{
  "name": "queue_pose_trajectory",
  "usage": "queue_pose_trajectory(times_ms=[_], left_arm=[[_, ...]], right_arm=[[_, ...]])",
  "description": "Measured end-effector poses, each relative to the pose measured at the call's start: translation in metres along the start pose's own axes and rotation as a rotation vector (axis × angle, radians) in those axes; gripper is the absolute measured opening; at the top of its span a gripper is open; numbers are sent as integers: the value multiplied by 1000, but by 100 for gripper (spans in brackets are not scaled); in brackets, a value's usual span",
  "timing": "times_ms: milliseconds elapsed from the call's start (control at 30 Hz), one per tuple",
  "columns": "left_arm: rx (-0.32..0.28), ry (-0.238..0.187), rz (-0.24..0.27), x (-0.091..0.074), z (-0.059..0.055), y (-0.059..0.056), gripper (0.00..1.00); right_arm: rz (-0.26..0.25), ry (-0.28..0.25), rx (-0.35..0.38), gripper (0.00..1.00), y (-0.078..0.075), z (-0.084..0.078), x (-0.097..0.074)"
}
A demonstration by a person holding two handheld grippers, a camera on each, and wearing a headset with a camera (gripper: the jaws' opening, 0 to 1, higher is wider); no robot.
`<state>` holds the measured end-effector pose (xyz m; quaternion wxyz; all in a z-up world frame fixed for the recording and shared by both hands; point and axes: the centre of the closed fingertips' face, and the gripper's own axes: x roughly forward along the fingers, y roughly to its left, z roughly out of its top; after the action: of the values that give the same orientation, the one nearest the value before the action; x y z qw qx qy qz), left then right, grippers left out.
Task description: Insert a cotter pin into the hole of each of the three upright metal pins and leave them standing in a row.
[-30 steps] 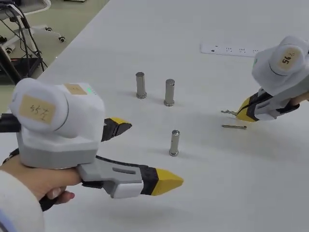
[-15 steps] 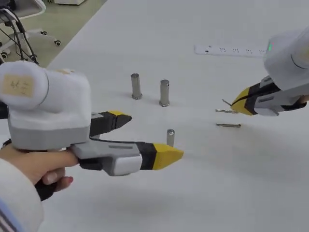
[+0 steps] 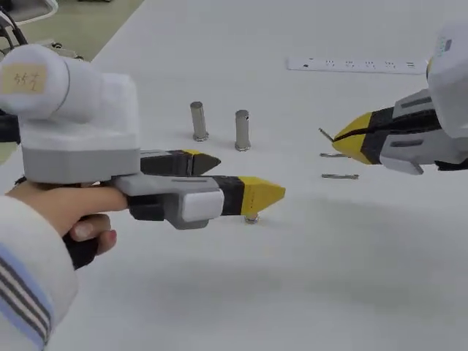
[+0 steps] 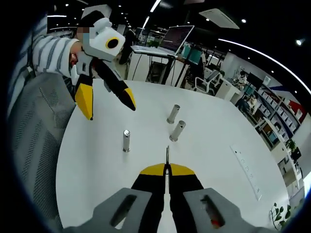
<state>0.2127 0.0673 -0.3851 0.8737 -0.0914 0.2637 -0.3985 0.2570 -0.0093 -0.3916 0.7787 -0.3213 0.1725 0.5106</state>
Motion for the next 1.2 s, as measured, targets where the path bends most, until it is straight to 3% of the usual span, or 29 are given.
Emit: queue_pose_trajectory(times_ms=[267, 567, 900, 1200], left_arm=[[12, 2, -46, 8, 9, -8, 48], [-37, 17, -110, 14, 9, -23, 28], [-129, 30, -157, 17, 5, -39, 14], [-163, 52, -169, 17, 0, -42, 4]], right_arm=[[-10, -59, -48, 0, 22, 18, -4], [21, -86, -104, 0, 49, 25, -2], [25, -108, -165, 0, 63, 33, -6], [28, -106, -182, 0, 66, 34, -5]])
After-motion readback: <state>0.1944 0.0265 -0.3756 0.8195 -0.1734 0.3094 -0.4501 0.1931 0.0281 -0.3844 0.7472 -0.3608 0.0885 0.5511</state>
